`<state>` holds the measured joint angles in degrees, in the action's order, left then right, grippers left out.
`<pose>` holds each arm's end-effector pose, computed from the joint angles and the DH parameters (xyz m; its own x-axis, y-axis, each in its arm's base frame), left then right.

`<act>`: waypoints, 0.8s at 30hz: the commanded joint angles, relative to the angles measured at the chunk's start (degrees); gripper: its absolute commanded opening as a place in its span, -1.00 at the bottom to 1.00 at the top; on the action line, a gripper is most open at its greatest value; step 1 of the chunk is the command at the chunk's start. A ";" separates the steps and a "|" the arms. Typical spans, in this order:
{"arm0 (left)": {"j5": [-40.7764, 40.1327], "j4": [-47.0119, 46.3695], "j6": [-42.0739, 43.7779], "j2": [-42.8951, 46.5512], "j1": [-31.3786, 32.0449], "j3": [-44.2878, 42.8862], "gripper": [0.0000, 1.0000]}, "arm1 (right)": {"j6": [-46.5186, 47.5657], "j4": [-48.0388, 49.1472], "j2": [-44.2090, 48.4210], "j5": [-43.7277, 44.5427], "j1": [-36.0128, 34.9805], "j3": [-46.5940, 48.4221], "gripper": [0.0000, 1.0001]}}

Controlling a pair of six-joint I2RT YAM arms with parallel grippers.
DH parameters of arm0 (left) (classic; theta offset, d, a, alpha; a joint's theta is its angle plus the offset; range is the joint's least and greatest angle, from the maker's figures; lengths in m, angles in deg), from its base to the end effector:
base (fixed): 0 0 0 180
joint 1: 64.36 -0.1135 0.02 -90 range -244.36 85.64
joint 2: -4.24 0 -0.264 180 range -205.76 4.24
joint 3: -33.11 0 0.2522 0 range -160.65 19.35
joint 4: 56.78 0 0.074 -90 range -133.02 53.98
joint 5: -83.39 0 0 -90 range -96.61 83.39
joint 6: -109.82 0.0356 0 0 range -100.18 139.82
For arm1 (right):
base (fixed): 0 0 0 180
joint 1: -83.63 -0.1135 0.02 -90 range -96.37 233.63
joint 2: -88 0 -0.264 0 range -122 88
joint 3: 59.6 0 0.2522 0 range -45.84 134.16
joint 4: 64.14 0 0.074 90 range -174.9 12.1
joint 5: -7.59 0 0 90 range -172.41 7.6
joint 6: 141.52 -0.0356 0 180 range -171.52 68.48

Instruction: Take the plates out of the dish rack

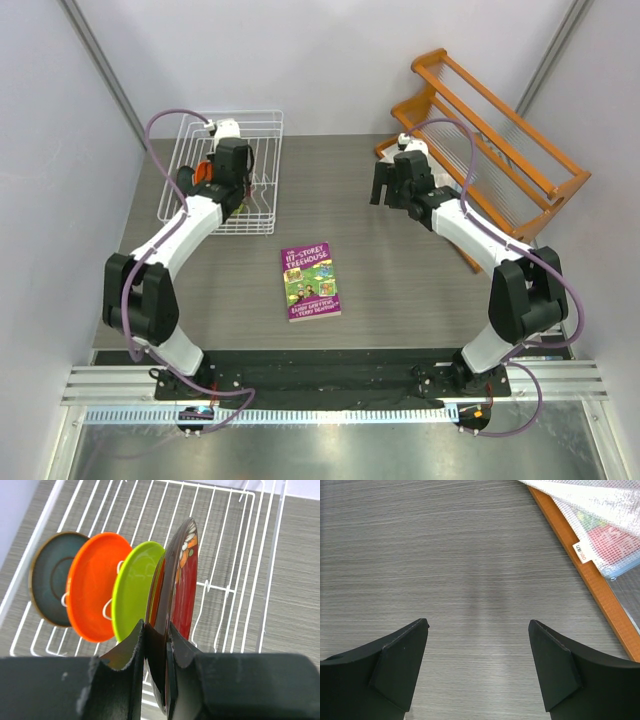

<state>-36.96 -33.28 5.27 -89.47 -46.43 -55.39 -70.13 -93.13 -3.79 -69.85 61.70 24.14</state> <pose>0.3672 -0.0999 0.3037 -0.4032 -0.0974 -0.9099 -0.2658 0.9639 0.0146 0.3413 0.1290 0.2765 -0.5945 0.0964 -0.7983 -0.0146 0.9913 0.1306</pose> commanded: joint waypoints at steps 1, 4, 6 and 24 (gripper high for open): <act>-0.08 -0.34 -1.27 7.30 0.35 -1.55 -1.00 | -1.08 0.37 1.87 -1.91 0.14 2.71 0.74; 8.00 0.36 -3.29 10.90 0.43 0.29 -1.00 | -2.13 2.30 3.19 -9.72 0.14 2.36 0.75; 13.97 1.51 -6.79 11.79 0.35 0.21 -1.00 | -3.53 5.63 3.89 -16.05 0.14 0.96 0.75; 51.51 -26.51 -35.63 11.19 0.44 16.64 -1.00 | -20.40 32.88 1.27 -36.90 0.05 -10.56 0.74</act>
<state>6.25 -43.47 -22.33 -78.79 -46.10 -38.52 -85.80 -69.67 -1.51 -102.15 61.78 14.63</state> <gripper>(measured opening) 0.182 0.871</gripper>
